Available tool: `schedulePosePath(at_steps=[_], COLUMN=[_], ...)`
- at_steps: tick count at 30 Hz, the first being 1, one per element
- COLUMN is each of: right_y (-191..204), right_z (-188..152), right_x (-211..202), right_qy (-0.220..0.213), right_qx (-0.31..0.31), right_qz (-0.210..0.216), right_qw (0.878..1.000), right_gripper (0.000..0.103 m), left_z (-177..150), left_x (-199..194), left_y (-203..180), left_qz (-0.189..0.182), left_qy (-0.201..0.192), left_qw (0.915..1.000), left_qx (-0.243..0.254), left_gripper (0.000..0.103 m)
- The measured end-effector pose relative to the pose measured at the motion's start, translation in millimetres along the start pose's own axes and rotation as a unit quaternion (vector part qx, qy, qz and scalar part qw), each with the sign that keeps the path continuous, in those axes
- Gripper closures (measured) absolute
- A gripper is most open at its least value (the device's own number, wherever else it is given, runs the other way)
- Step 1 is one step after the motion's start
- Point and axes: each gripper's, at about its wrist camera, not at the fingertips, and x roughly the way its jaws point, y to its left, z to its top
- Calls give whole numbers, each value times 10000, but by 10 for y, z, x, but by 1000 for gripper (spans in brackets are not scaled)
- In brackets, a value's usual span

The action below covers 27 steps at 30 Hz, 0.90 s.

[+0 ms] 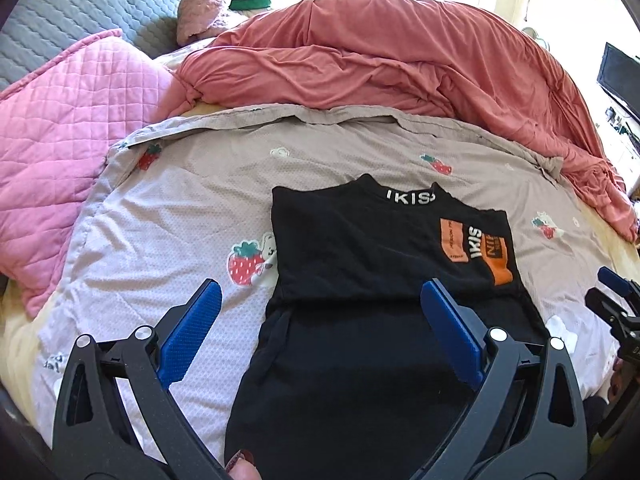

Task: Fold small clothes
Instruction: 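Position both tools open at the hem edge, then lower both open tools onto the black sweatshirt hem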

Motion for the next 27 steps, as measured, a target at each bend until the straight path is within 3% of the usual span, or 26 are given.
schedulePosePath(at_steps=[14,27], right_y=[-17,-101], right_z=[-319,-692], right_x=[-189,-175], right_qy=[301,840], right_qx=[-32,13], right_qz=[-98,-218], right_qw=[9995,9962], right_gripper=[4,4], left_z=[-273,-567], left_x=[-197,-194], left_y=[118,284], left_qz=[84,248], left_qy=[120,416], left_qw=[9999,9988], left_qx=[27,90], left_gripper=[9,9])
